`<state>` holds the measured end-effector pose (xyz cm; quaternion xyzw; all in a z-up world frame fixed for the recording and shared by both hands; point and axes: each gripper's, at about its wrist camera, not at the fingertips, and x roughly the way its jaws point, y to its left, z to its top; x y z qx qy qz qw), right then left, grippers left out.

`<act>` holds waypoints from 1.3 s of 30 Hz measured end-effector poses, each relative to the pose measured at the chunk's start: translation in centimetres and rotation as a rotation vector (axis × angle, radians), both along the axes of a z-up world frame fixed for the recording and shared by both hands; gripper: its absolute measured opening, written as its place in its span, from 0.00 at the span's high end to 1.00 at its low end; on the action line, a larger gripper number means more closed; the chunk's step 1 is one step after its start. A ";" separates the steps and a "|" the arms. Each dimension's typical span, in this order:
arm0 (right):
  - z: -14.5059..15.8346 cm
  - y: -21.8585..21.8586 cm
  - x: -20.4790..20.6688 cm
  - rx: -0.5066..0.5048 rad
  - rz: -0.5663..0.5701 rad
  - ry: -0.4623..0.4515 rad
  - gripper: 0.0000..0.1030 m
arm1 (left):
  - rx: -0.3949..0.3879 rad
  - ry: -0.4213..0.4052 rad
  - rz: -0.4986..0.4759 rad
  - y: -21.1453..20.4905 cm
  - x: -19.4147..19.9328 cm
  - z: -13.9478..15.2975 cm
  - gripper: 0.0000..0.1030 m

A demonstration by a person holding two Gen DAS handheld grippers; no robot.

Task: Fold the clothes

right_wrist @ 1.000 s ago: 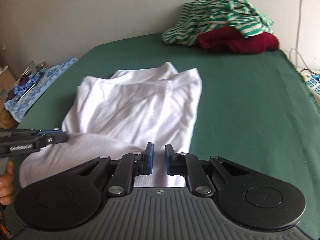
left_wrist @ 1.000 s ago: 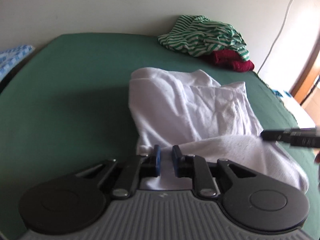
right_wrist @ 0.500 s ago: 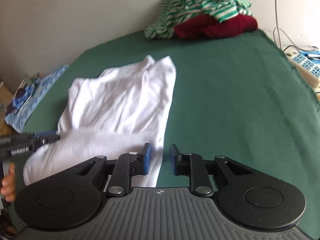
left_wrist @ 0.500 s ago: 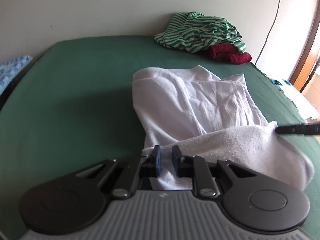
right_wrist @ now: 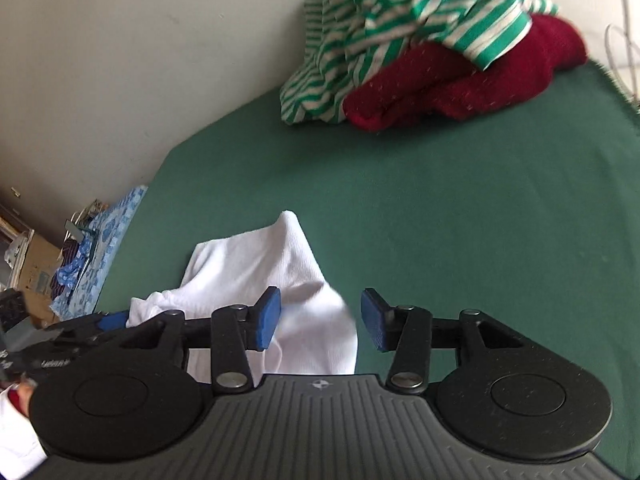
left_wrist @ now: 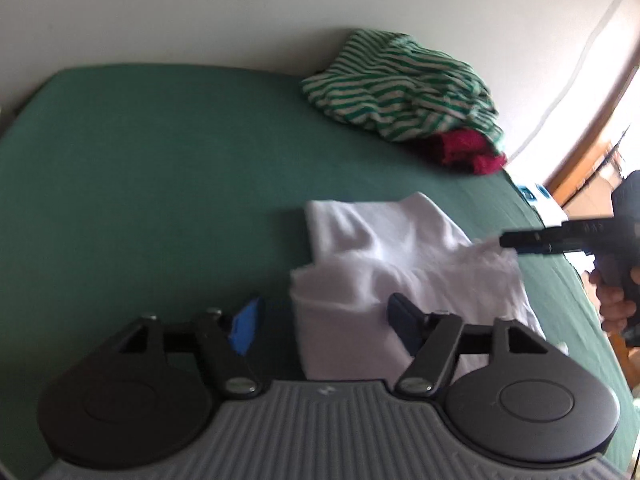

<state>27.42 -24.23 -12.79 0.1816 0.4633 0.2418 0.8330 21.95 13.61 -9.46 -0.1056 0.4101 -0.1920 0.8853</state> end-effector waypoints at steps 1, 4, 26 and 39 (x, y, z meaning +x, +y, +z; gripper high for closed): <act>-0.1 0.2 0.4 0.004 0.021 0.018 0.53 | -0.017 0.006 -0.003 0.2 0.5 -0.2 0.23; -0.6 1.0 1.2 0.018 0.088 0.054 0.53 | -0.044 0.005 -0.050 0.1 1.6 -0.5 0.25; 2.5 2.8 0.4 0.050 0.234 -0.098 0.88 | 0.020 -0.148 -0.169 -2.3 0.5 2.9 0.91; 8.0 0.2 -8.9 0.120 0.394 -0.207 0.88 | 0.012 -0.257 -0.278 -2.7 -12.2 9.2 0.92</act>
